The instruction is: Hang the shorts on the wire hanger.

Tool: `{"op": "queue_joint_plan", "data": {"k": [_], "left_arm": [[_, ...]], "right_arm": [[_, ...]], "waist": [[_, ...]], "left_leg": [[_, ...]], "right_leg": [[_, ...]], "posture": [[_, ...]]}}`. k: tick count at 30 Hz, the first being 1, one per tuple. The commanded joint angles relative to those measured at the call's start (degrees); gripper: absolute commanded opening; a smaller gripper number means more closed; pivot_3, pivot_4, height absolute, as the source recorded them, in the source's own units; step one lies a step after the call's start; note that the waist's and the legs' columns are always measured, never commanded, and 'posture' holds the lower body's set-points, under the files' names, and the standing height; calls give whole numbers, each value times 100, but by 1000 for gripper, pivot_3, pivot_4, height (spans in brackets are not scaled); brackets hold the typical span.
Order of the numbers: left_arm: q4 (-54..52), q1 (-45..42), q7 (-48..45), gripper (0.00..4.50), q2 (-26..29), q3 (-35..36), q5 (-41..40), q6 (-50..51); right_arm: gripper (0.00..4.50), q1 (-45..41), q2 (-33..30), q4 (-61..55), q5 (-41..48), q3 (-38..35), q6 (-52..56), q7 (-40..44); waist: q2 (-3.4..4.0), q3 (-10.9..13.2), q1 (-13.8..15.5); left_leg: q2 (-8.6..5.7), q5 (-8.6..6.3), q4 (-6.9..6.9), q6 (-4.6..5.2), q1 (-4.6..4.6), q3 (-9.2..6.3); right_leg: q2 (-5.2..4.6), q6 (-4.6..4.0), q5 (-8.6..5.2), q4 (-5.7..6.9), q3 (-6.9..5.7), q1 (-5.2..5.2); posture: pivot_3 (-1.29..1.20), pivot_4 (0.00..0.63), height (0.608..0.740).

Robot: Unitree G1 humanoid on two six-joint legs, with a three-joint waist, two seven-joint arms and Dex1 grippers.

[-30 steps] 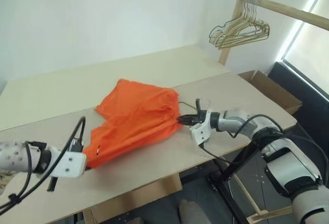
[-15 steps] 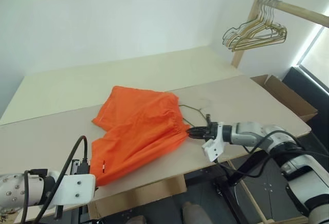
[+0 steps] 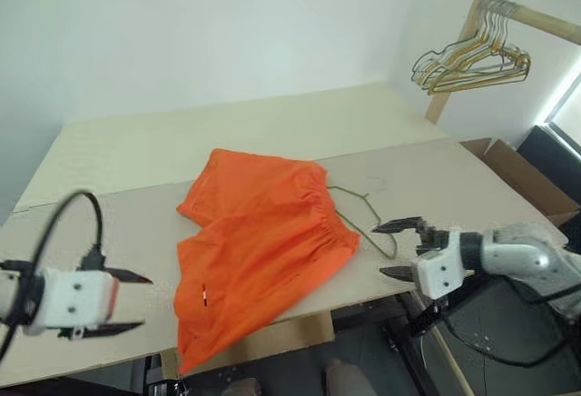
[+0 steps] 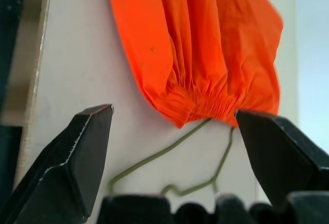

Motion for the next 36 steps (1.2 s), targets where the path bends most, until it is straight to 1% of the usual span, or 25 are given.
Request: {"op": "queue_joint_plan", "data": {"k": [1, 2, 4, 5, 6, 9, 11, 14, 17, 20, 22, 24, 28, 34, 35, 36], "left_arm": [[-58, -785, 506, 3015, -80, -452, -566, 616], [-118, -1042, 674, 3015, -132, -597, -732, 864], [-273, -1665, 1033, 3015, -326, -932, -1231, 1457], [-318, -1901, 1139, 3015, -399, -1063, -1424, 1687], [-359, -2127, 1233, 3015, -479, -1192, -1592, 1883], [-424, -2592, 1400, 3015, -644, -1511, -1856, 2219], [-423, -2742, 1461, 3015, -711, -1661, -1826, 2251], [-405, -2830, 1514, 3015, -766, -1804, -1784, 2247], [-440, -2795, 1535, 3015, -781, -1842, -1787, 2226], [-484, -2757, 1552, 3015, -781, -1825, -1810, 2238], [-509, -2700, 1556, 3015, -763, -1769, -1817, 2244], [-520, -2647, 1544, 3015, -740, -1718, -1827, 2246], [-546, -2596, 1546, 3015, -718, -1680, -1821, 2244], [-580, -2573, 1534, 3015, -705, -1655, -1817, 2276], [-581, -2569, 1524, 3015, -704, -1653, -1809, 2280], [-583, -2568, 1515, 3015, -703, -1652, -1809, 2290]], "right_arm": [[4459, 20, -104, -617, 520, -451, 2161, 113], [4459, 9, -90, -736, 537, -480, 2768, 117], [4459, -224, 231, -867, 631, -362, 4459, -122], [4459, -328, 397, -885, 566, -290, 4977, -207], [4459, -469, 632, -881, 504, -212, 5597, -357], [4459, -985, 1484, -535, 354, -81, 7085, -846], [4459, -1248, 1932, -180, 91, -14, 7518, -1207], [4459, -1637, 2590, 459, -16, -213, 8001, -1627], [4459, -1874, 2943, 999, -160, -342, 8160, -1933], [4459, -1995, 3146, 1346, -157, -516, 8226, -2038], [4104, -1965, 3115, 1300, -135, -491, 8217, -1913], [3620, -1919, 3077, 1212, -50, -477, 8271, -1757], [2230, -1923, 3167, 1314, 126, -610, 8515, -1607], [181, -1869, 3170, 1369, 95, -638, 8567, -1583], [85, -1849, 3166, 1349, 105, -653, 8591, -1571], [85, -1835, 3166, 1331, 114, -668, 8634, -1567]], "waist": [[1, 0, 8], [1, 0, 22], [-1, 0, 53], [-3, -2, 60], [-3, -3, 56], [-1, -5, -3], [0, -5, -49], [2, -6, -80], [2, -7, -120], [2, -7, -134], [2, -7, -132], [2, -7, -131], [2, -7, -118], [2, -7, -84], [2, -7, -75], [2, -7, -64]], "left_leg": [[7, -1, 0, -1, 3, 0], [8, -1, 0, -2, 1, 2], [10, -3, 0, -4, -8, 1], [11, -4, 0, -7, -12, 1], [13, -5, 0, -10, -20, 3], [16, -7, 1, -14, -55, 10], [20, -9, 1, -18, -63, 9], [18, -7, 1, -21, -90, 10], [18, -5, 1, -24, -93, 11], [18, -5, 2, -24, -88, 11], [18, -5, 2, -24, -86, 10], [19, -5, 2, -24, -87, 10], [19, -5, 2, -24, -87, 10], [20, -5, 2, -24, -85, 10], [22, -6, 2, -24, -84, 10], [23, -6, 2, -24, -84, 10]], "right_leg": [[2, -1, 1, -6, 0, 6], [2, 0, 2, -7, -1, 4], [3, 1, 4, -8, -2, -9], [4, -10, 12, -7, -2, -18], [4, -40, 32, -6, -1, -29], [10, -60, 53, 5, 3, -74], [19, -62, 55, 7, 3, -83], [19, -65, 58, 9, 7, -114], [25, -68, 64, 6, 12, -117], [32, -68, 65, 4, 11, -108], [34, -67, 65, 3, 10, -105], [35, -67, 65, 2, 10, -105], [39, -67, 65, 1, 10, -105], [41, -66, 65, 0, 9, -102], [45, -67, 65, 0, 9, -101], [47, -67, 65, -1, 9, -101]], "posture": [[-169, 38, 740], [-171, 37, 740], [-180, 38, 740], [-183, 36, 740], [-189, 35, 740], [-195, 34, 740], [-200, 33, 740], [-204, 33, 740], [-196, 35, 740], [-191, 37, 740], [-182, 38, 740], [-182, 38, 740], [-173, 38, 740], [-173, 39, 740], [-173, 39, 740], [-176, 41, 740]]}}
